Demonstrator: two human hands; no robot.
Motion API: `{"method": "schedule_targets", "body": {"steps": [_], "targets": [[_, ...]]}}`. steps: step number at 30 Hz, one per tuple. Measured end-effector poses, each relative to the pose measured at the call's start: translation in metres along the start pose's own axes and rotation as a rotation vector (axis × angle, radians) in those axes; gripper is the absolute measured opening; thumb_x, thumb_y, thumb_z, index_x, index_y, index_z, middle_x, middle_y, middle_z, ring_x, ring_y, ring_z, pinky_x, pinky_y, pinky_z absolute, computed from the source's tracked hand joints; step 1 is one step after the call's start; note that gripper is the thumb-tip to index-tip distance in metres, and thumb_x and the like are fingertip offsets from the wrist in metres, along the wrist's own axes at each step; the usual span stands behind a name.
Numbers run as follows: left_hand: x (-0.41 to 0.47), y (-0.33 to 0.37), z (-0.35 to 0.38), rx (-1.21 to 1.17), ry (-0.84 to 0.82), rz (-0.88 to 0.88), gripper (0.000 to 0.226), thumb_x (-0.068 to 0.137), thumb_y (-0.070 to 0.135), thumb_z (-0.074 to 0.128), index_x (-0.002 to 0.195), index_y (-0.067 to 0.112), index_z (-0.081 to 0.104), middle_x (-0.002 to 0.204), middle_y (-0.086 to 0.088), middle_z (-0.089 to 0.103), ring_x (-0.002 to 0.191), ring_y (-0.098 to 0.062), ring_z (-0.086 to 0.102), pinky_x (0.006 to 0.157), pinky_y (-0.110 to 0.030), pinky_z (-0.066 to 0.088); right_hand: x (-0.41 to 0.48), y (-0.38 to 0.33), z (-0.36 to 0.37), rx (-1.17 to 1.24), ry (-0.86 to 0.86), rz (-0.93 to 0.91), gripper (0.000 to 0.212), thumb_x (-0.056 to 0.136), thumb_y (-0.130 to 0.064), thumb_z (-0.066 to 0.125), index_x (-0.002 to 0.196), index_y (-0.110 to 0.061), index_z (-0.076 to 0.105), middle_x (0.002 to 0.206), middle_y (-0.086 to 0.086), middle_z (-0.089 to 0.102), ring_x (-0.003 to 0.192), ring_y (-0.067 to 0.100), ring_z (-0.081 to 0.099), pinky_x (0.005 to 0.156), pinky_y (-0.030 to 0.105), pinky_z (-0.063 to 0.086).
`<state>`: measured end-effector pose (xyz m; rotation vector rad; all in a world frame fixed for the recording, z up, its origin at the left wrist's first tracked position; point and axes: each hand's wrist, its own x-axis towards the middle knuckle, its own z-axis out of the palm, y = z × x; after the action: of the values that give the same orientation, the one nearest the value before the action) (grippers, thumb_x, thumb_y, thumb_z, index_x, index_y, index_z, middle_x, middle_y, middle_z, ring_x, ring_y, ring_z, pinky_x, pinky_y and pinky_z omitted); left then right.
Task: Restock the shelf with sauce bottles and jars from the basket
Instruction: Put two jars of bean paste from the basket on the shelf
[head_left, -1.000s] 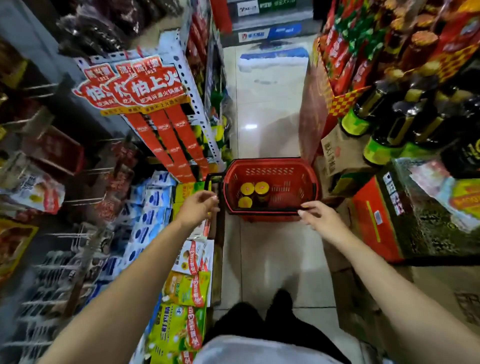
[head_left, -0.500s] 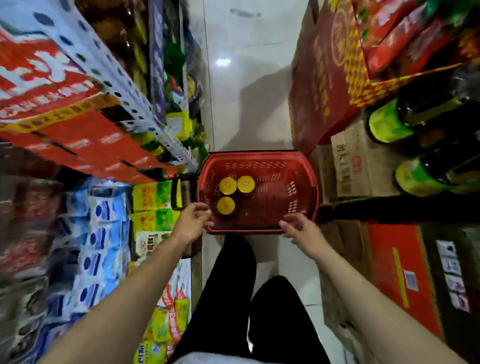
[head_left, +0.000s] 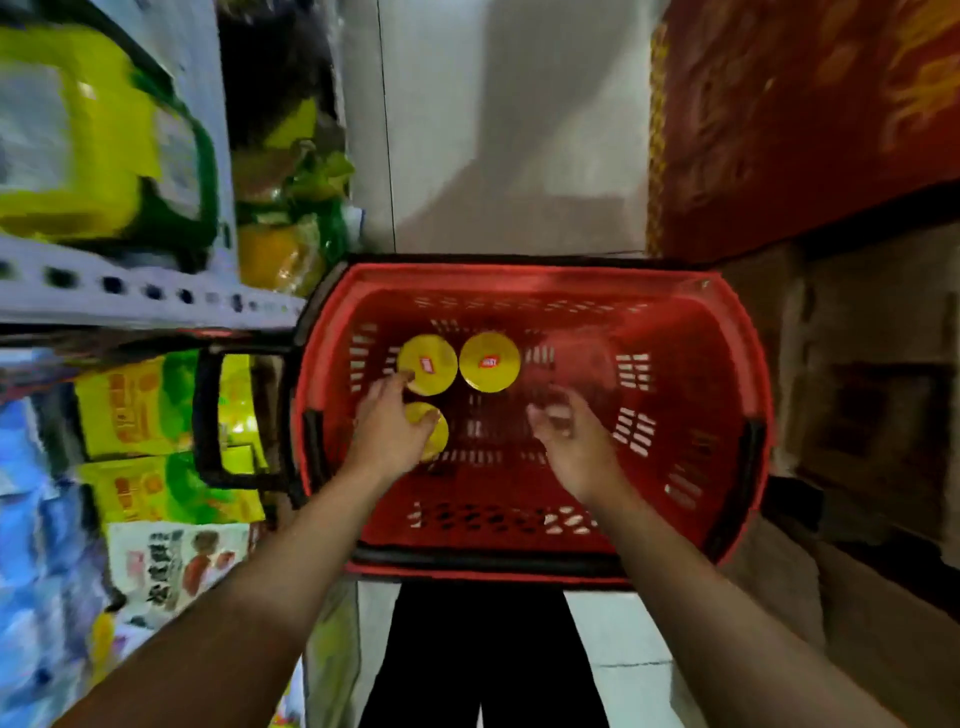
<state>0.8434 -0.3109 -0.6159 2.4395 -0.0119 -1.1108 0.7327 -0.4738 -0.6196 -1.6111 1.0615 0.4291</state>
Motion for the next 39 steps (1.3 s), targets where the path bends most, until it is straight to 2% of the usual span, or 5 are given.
{"method": "schedule_targets", "body": {"steps": [7,11,18,27,39], "targets": [[0.088,-0.041,0.057,0.051,0.087,0.105,0.084,0.075,0.036,0.07,0.142,0.018,0.023,0.151,-0.014,0.02,0.139,-0.03,0.017,0.111,-0.032,0.014,0.097,0.066,0.039,-0.13,-0.067,-0.188,0.07,0.079,-0.042,0.065,0.138,-0.023,0.033,0.141,0.004,0.042,0.13,0.017,0.039,0.107,0.03,0.032],[0.116,-0.05,0.08,-0.031,0.117,0.129,0.1,0.061,0.034,0.081,0.143,0.025,0.023,0.148,-0.013,0.019,0.138,-0.03,0.017,0.112,-0.039,0.018,0.137,0.074,0.058,-0.227,-0.11,-0.306,0.096,0.066,-0.053,0.07,0.142,-0.014,0.027,0.142,0.012,0.039,0.133,0.024,0.036,0.109,0.045,0.033],[0.127,-0.057,0.086,-0.028,0.179,0.17,0.098,0.056,0.024,0.083,0.139,0.024,0.031,0.139,-0.011,0.03,0.129,-0.027,0.033,0.101,-0.024,0.025,0.165,0.066,0.063,-0.386,-0.124,-0.387,0.125,0.04,-0.051,0.086,0.142,-0.016,0.023,0.143,0.011,0.039,0.13,0.027,0.039,0.105,0.031,0.032],[0.123,-0.054,0.085,-0.041,0.193,0.175,0.096,0.054,0.024,0.085,0.136,0.026,0.035,0.136,-0.008,0.033,0.127,-0.024,0.036,0.1,-0.023,0.029,0.159,0.062,0.053,-0.36,-0.058,-0.443,0.097,0.044,-0.028,0.09,0.126,-0.007,0.042,0.117,0.016,0.058,0.104,0.034,0.059,0.084,0.032,0.047],[0.031,-0.004,0.036,-0.088,0.171,0.266,0.092,0.052,0.02,0.087,0.133,0.021,0.043,0.131,-0.009,0.038,0.124,-0.025,0.04,0.107,-0.029,0.029,0.057,0.027,-0.018,-0.336,0.082,-0.461,0.09,0.039,-0.028,0.092,0.115,-0.004,0.052,0.108,0.014,0.061,0.095,0.023,0.06,0.077,0.009,0.033]]}}
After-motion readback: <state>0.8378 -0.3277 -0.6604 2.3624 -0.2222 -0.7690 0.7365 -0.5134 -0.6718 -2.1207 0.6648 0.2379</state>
